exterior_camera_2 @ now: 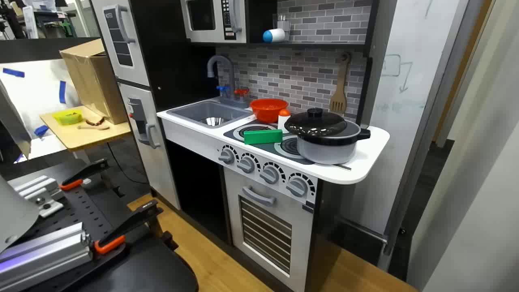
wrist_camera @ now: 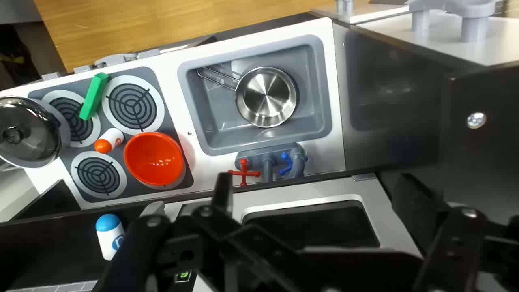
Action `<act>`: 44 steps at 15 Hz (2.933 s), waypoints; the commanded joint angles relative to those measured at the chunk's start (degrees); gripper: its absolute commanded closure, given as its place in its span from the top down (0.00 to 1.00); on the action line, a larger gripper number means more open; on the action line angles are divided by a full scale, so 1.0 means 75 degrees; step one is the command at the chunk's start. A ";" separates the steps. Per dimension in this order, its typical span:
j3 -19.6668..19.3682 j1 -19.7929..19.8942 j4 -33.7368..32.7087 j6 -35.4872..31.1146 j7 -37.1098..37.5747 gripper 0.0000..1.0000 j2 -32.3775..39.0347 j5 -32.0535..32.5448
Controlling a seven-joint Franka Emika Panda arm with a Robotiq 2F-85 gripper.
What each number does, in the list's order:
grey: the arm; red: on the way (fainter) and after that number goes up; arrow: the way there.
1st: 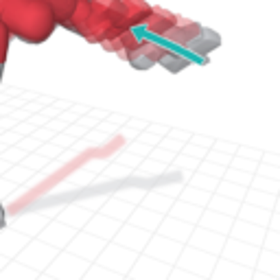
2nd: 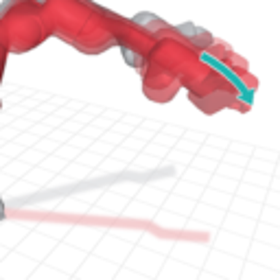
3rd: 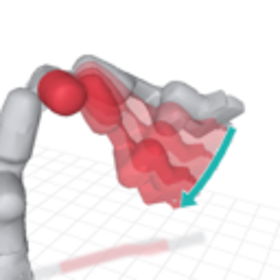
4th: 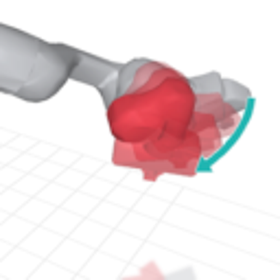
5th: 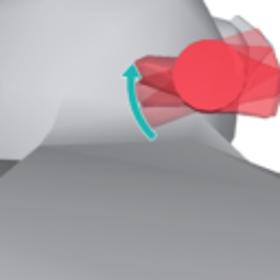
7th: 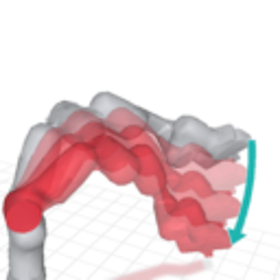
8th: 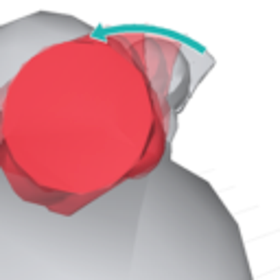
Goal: Remove the black lid from the grey pot on the stove and place it inside the sink
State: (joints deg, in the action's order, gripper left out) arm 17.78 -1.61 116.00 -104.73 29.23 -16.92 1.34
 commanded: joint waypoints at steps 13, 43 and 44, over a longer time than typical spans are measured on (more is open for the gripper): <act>-0.0890 0.0015 0.0908 0.0091 0.0331 1.00 0.0111 0.0170; -0.2559 0.1068 0.0549 0.0165 0.1301 1.00 0.1282 0.0510; -0.2712 0.1165 0.0479 0.0169 0.1335 1.00 0.1375 0.0490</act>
State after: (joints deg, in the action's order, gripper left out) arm -1.03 5.88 122.46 -104.73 38.52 -9.02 4.75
